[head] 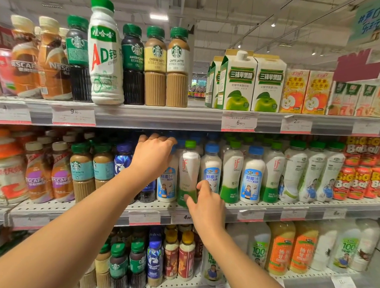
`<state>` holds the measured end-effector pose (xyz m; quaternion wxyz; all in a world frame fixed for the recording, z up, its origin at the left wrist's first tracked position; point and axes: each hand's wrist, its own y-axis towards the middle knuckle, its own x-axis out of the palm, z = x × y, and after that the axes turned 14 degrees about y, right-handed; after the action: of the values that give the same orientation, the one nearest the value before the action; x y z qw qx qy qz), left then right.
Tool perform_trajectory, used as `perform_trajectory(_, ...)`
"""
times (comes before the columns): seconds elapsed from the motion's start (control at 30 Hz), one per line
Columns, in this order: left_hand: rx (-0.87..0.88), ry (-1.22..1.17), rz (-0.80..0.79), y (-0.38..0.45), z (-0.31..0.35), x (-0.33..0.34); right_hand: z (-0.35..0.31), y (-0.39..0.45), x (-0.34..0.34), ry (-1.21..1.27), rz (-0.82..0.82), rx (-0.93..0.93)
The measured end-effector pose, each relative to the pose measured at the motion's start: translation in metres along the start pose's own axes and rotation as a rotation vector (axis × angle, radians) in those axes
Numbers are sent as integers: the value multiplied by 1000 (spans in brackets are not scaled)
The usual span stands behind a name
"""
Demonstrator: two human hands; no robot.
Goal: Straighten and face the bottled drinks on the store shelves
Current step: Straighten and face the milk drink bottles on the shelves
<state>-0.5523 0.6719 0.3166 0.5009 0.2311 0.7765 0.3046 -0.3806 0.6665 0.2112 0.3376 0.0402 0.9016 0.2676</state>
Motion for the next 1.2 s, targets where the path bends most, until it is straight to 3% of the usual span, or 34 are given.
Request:
perform_trajectory(0.27, 13, -9, -25, -2, -1, 1, -7, 10, 5, -201, -7, -25)
perform_trajectory(0.63, 46, -14, -26, 0, 7, 1, 3, 6, -23, -208, -121, -27)
perform_trajectory(0.93, 8, -44, -56, 0, 34, -5, 65, 38, -126, -264, 44, -8)
perform_trajectory(1.2, -114, -14, -89, 2, 50, -22, 112, 102, -198, -183, 180, -189)
